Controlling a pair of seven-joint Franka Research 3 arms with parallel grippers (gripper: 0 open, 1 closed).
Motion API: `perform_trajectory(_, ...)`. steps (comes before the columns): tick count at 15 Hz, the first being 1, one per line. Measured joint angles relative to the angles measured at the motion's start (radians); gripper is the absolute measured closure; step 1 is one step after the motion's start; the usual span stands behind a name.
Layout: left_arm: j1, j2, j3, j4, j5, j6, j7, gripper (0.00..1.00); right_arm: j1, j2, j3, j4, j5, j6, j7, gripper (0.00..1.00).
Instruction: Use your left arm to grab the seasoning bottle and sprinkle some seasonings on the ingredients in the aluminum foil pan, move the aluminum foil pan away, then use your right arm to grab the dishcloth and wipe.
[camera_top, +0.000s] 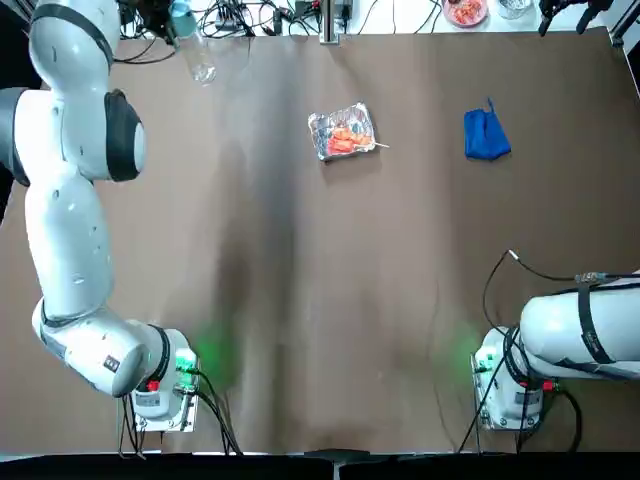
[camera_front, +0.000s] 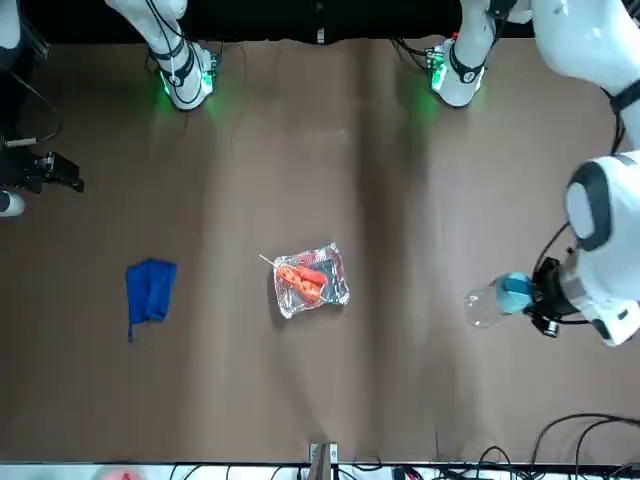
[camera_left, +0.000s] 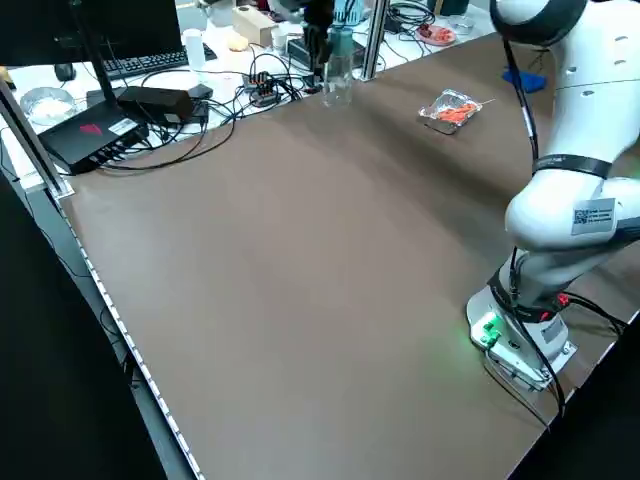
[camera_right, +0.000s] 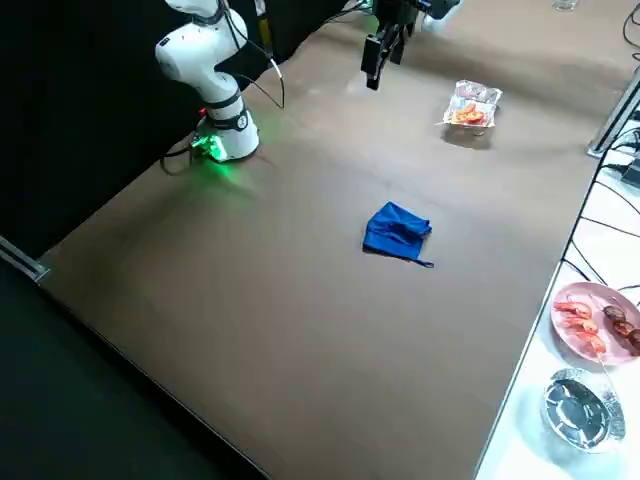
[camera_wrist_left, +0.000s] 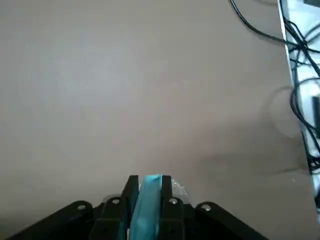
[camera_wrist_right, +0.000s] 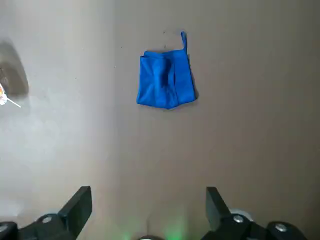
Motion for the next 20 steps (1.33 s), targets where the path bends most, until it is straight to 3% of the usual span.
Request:
perform_trajectory(5, 0.156, 0.066, -0.080, -0.007, -0.058, 0.006, 0.090, 0.78, 0.000, 0.000, 0.000, 0.000, 0.000, 0.000, 0.000, 0.00)
perform_trajectory(10, 0.142, 0.168, -0.094, -0.008, -0.060, 0.080, 0.042, 0.78, 0.000, 0.000, 0.000, 0.000, 0.000, 0.000, 0.000, 0.00)
perform_trajectory(14, 0.143, 0.180, -0.094, -0.028, -0.060, 0.127, 0.019, 0.78, 0.000, 0.000, 0.000, 0.000, 0.000, 0.000, 0.000, 0.00)
perform_trajectory(20, 0.124, 0.188, -0.099, -0.120, -0.060, 0.264, 0.012, 0.78, 0.000, 0.000, -0.001, 0.000, 0.000, 0.000, 0.000, 0.00)
